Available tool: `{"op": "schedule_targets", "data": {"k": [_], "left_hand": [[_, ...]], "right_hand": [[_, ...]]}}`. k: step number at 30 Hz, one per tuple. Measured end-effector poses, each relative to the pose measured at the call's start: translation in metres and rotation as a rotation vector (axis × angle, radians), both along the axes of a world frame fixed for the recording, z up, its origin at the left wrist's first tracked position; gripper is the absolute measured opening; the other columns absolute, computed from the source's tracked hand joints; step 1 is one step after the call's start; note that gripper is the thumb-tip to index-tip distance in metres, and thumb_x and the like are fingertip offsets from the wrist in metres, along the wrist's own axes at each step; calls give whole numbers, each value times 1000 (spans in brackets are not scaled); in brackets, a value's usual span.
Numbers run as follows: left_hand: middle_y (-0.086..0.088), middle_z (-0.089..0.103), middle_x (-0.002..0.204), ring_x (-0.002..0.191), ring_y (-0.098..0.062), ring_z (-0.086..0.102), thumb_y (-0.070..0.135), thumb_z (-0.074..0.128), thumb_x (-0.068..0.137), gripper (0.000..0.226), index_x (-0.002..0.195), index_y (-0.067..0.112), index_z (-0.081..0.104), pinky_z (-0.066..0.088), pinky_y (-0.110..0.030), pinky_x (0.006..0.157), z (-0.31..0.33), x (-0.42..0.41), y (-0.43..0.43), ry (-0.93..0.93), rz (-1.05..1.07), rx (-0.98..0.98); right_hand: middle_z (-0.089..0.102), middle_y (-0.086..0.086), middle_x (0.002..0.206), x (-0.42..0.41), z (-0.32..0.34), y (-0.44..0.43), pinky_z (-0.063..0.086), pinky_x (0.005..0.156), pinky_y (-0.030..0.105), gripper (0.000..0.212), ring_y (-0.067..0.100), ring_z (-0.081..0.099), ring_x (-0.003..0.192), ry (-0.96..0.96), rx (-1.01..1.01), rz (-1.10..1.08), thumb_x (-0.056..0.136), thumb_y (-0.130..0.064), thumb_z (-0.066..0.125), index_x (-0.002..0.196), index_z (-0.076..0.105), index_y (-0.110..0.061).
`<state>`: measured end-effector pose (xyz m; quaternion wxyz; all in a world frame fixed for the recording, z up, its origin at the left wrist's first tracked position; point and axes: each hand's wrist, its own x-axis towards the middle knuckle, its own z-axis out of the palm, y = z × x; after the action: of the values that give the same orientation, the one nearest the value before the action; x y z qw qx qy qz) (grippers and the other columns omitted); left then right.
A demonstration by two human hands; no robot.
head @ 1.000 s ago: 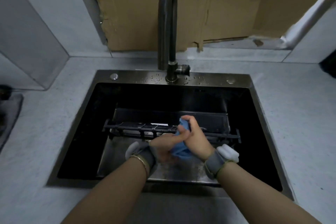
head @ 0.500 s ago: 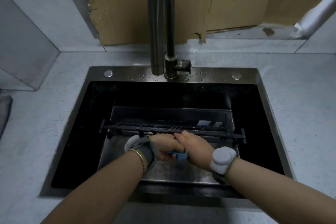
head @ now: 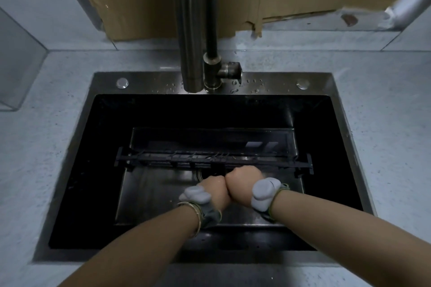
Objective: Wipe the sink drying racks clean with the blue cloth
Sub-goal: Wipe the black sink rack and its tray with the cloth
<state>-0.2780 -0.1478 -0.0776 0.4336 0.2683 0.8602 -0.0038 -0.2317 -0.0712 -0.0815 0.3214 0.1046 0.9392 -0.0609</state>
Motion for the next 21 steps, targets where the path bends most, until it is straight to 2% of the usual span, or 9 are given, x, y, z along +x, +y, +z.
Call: {"op": "schedule_targets", "data": {"k": [4, 6, 8, 11, 13, 16, 19, 20, 21], "left_hand": [[-1, 60, 125, 115, -15, 57, 12, 39, 98, 30, 119, 12, 61, 44, -21, 92, -17, -6, 5, 91, -183, -282], [0, 61, 126, 115, -13, 57, 11, 38, 99, 31, 120, 13, 61, 43, -20, 90, -27, -6, -4, 75, -185, -236], [-8, 62, 120, 112, -24, 58, 11, 39, 97, 30, 118, 8, 60, 45, -30, 87, -21, -8, -4, 122, -321, -115], [-14, 61, 118, 110, -31, 57, 12, 38, 97, 30, 119, 5, 57, 44, -37, 86, -19, -5, -12, 135, -408, 51], [-14, 61, 118, 110, -31, 57, 11, 38, 97, 30, 119, 6, 57, 44, -37, 85, -26, 0, -13, 139, -390, 39], [-15, 61, 118, 110, -31, 56, 10, 39, 97, 29, 118, 6, 58, 36, -34, 75, -35, 3, -14, 70, -358, -10], [-16, 62, 103, 113, -28, 56, 7, 35, 98, 26, 101, 2, 61, 35, -27, 67, -41, 6, -8, 65, -380, -66], [-16, 62, 100, 115, -27, 56, 6, 33, 99, 29, 97, 1, 62, 38, -23, 68, -43, 7, -4, 71, -330, -100], [-15, 63, 106, 116, -26, 56, 6, 32, 99, 32, 101, 3, 64, 40, -23, 72, -51, 8, 2, 81, -316, -96]], "right_hand": [[66, 5, 108, -1, -6, -5, 42, 72, 30, 25, 24, 63, 99, -75, -83, -232, 93, -14, 42, 101, 65, -13], [65, 10, 108, 4, -6, -6, 43, 74, 33, 25, 28, 61, 101, -69, -164, -280, 93, -20, 44, 104, 63, -9], [63, 13, 109, 8, -11, -10, 43, 75, 33, 26, 30, 60, 101, -90, -227, -344, 92, -21, 45, 104, 62, -6], [62, 8, 117, 5, -14, -17, 43, 77, 29, 27, 26, 61, 103, -212, -189, -509, 92, -17, 43, 110, 63, -10], [62, 7, 120, 7, -20, -19, 43, 78, 26, 28, 25, 60, 106, -201, -253, -565, 93, -16, 43, 111, 63, -11], [61, 10, 120, 17, -19, -19, 40, 76, 26, 28, 27, 58, 109, -185, -317, -581, 94, -16, 42, 111, 62, -8], [62, 16, 113, 24, -26, -17, 37, 71, 28, 28, 31, 59, 105, -150, -375, -571, 92, -18, 43, 106, 61, -2], [63, 15, 111, 25, -27, -16, 37, 70, 27, 27, 31, 59, 103, -148, -378, -572, 91, -18, 43, 103, 62, -3], [64, 14, 110, 25, -29, -13, 38, 68, 27, 26, 30, 60, 101, -138, -364, -576, 91, -20, 44, 101, 62, -4]]}}
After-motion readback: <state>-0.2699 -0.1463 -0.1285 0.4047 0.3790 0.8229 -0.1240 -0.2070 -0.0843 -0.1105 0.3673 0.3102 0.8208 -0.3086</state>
